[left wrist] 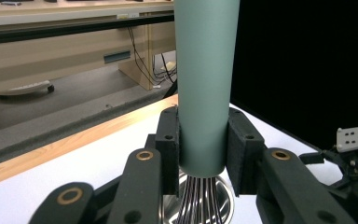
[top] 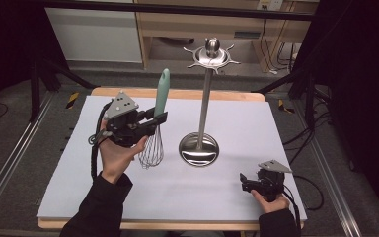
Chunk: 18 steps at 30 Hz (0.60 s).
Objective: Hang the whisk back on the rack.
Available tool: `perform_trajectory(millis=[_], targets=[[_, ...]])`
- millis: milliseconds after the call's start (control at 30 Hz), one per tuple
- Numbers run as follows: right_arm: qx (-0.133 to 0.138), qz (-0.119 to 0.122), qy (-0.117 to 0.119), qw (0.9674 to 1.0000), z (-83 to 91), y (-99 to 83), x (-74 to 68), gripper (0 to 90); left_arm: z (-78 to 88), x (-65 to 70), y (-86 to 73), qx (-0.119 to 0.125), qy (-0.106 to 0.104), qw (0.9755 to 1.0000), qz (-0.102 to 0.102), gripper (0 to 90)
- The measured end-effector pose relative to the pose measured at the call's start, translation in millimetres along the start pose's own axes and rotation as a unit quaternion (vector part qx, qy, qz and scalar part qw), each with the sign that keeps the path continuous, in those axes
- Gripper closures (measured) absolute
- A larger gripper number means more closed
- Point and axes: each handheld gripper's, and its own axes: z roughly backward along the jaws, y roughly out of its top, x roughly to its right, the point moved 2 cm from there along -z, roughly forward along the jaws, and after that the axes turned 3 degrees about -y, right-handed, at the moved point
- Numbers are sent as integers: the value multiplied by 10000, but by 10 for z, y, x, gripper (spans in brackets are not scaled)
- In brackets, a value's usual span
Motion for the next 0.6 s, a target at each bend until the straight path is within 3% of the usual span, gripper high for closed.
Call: perform_trajectory(millis=[600], targets=[[1, -23, -4, 10000, 7, 5, 6, 82, -227, 107, 208, 43, -13, 9999, -90, 685]])
